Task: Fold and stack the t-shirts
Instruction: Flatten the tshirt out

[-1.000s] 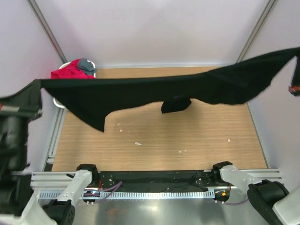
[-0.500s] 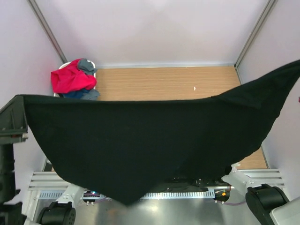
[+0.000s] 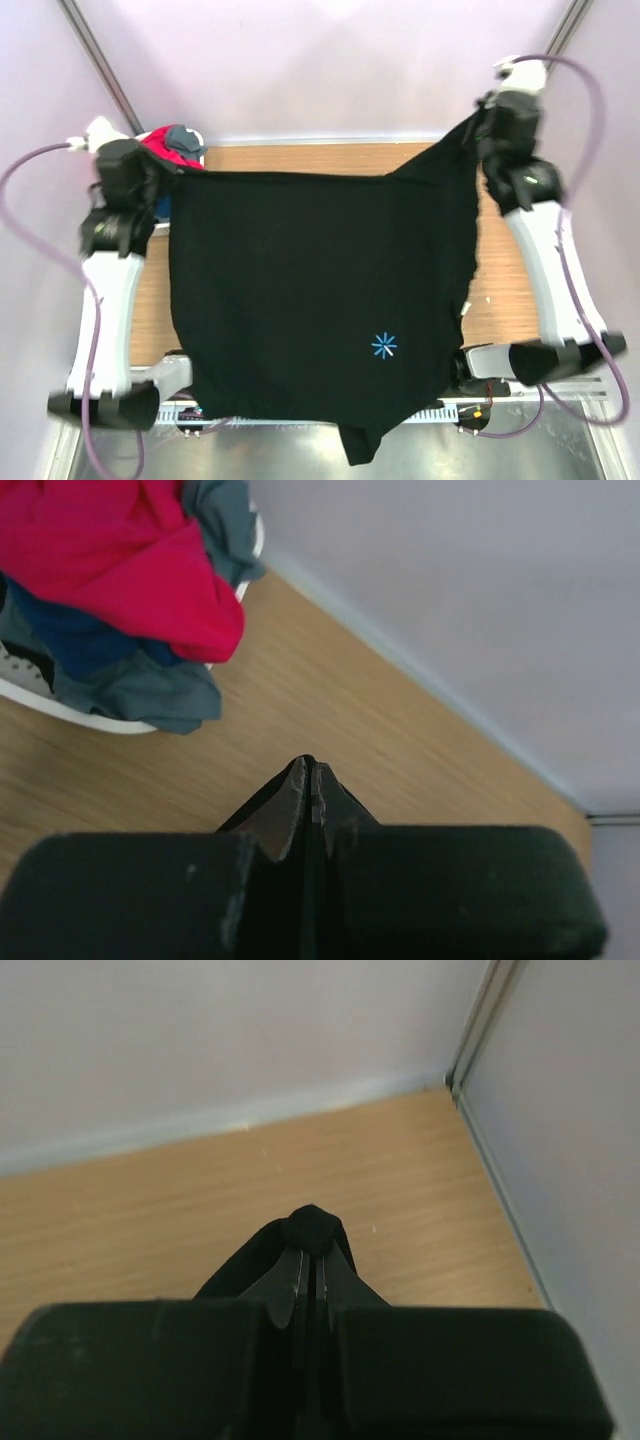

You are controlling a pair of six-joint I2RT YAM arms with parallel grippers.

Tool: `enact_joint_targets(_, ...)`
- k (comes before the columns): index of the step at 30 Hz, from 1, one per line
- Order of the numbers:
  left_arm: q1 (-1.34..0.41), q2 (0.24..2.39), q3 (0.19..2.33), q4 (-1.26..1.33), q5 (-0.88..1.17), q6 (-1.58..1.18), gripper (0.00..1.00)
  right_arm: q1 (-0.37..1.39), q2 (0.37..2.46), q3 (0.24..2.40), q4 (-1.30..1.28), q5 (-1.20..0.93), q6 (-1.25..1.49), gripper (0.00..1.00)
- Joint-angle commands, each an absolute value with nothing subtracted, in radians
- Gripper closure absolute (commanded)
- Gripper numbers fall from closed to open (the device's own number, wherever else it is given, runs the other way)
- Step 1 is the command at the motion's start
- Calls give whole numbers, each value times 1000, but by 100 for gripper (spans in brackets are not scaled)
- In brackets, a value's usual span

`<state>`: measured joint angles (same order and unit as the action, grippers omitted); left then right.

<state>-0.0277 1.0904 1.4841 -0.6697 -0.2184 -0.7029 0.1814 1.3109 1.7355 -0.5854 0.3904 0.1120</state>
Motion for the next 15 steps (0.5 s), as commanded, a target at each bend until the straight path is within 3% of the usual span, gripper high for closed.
enact_joint_targets(1, -21, 1173, 1367, -468, -273, -713, 100, 178, 1380, 1579, -373, 451, 124, 99)
enact_joint_targets(6, -21, 1446, 1287, -272, -299, -701, 100, 179, 1639, 1549, -244, 451, 140, 99)
enact_joint_targets(8, -23, 1537, 1344, -244, -293, -693, 100, 176, 1805, 1638, -224, 439, 150, 99)
enact_joint_targets(10, -21, 1676, 1405, -232, -284, -684, 100, 176, 1975, 1815, -266, 443, 143, 99)
enact_joint_targets(15, -26, 1880, 1682, -227, -195, -690, 100, 163, 2172, 2204, -373, 445, 97, 99)
